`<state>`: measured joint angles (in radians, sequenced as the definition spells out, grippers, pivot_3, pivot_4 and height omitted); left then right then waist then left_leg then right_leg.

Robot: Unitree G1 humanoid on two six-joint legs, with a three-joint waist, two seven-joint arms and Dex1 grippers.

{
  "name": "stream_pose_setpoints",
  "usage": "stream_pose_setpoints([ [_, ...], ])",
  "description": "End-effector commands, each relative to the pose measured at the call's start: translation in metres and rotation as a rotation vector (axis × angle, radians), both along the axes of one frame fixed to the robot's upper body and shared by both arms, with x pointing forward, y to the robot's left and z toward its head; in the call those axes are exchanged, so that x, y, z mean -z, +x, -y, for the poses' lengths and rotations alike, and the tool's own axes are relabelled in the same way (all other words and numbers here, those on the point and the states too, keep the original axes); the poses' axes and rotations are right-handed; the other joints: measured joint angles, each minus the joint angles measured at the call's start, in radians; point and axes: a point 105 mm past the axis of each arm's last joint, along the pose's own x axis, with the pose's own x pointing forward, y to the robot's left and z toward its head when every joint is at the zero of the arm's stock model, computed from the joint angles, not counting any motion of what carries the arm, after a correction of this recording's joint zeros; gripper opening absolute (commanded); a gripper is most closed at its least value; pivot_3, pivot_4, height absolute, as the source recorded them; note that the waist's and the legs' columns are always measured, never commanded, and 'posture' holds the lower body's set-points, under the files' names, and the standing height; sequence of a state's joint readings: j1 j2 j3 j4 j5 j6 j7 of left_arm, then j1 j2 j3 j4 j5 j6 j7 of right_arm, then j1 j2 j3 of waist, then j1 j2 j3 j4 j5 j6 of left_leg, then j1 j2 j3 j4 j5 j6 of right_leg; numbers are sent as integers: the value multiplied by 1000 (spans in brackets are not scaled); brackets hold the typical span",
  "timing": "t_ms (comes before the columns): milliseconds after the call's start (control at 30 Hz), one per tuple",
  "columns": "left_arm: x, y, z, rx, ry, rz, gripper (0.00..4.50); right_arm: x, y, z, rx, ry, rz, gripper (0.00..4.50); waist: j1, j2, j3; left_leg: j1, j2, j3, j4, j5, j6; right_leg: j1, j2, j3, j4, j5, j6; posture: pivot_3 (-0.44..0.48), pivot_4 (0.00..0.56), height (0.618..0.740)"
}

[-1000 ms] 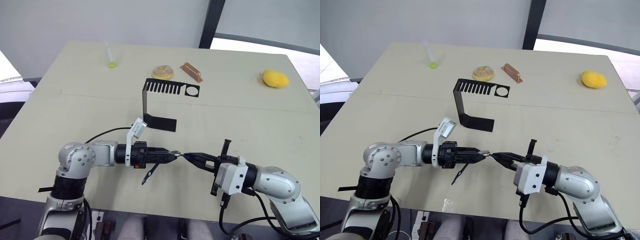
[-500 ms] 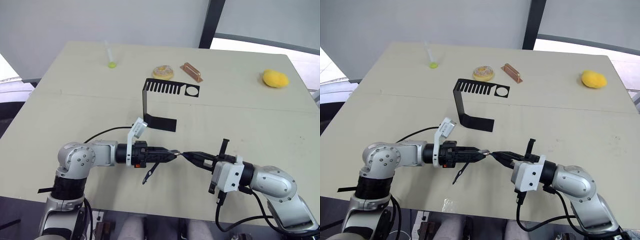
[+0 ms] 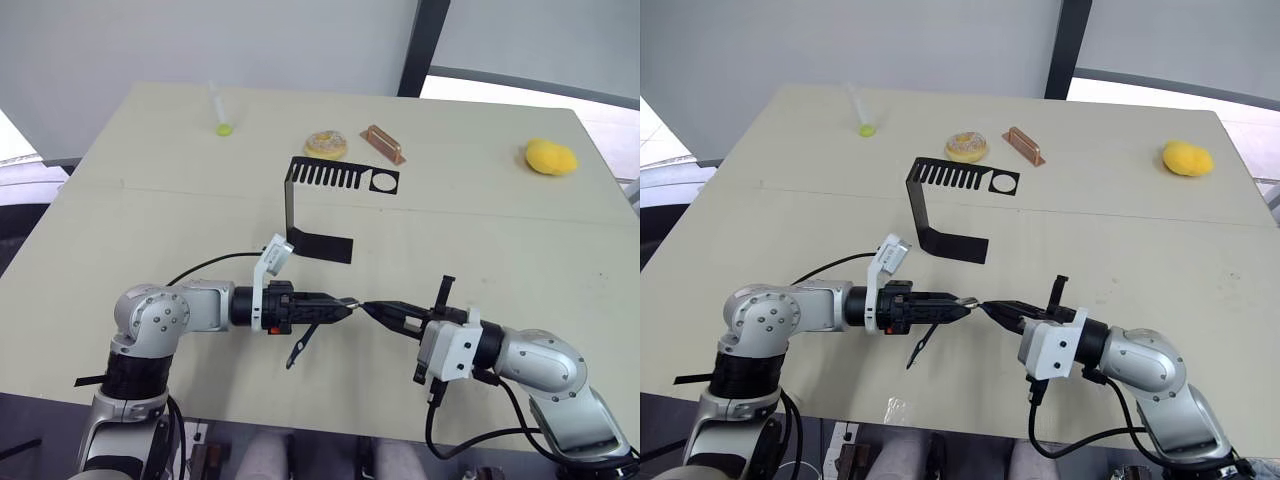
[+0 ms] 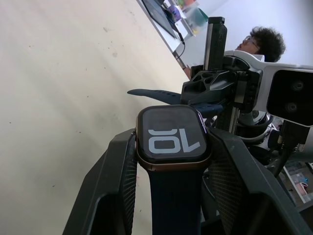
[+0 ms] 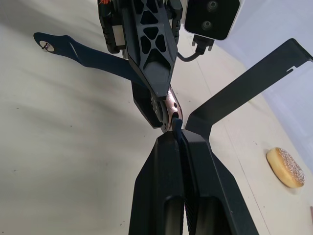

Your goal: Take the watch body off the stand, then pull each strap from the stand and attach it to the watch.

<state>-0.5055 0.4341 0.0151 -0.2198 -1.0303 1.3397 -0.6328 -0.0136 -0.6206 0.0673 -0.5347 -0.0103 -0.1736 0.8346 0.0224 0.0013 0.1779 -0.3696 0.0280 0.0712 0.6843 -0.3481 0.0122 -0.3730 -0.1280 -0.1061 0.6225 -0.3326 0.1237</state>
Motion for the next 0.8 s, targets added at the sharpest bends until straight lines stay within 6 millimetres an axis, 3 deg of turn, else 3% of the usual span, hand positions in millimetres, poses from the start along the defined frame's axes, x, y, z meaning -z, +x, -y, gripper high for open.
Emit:
stream_pose_setpoints([
  [33,-7,-20,19,130,-34,22,1585,-14,-5,-12,-46,51,63,0,0,0,0,0,0,0,0,0,0,0,0,0,0,0,0,0,150,740],
  [800,-4,-20,21,130,37,65,1585,-15,-4,-16,-46,19,86,0,0,0,0,0,0,0,0,0,0,0,0,0,0,0,0,0,150,740],
])
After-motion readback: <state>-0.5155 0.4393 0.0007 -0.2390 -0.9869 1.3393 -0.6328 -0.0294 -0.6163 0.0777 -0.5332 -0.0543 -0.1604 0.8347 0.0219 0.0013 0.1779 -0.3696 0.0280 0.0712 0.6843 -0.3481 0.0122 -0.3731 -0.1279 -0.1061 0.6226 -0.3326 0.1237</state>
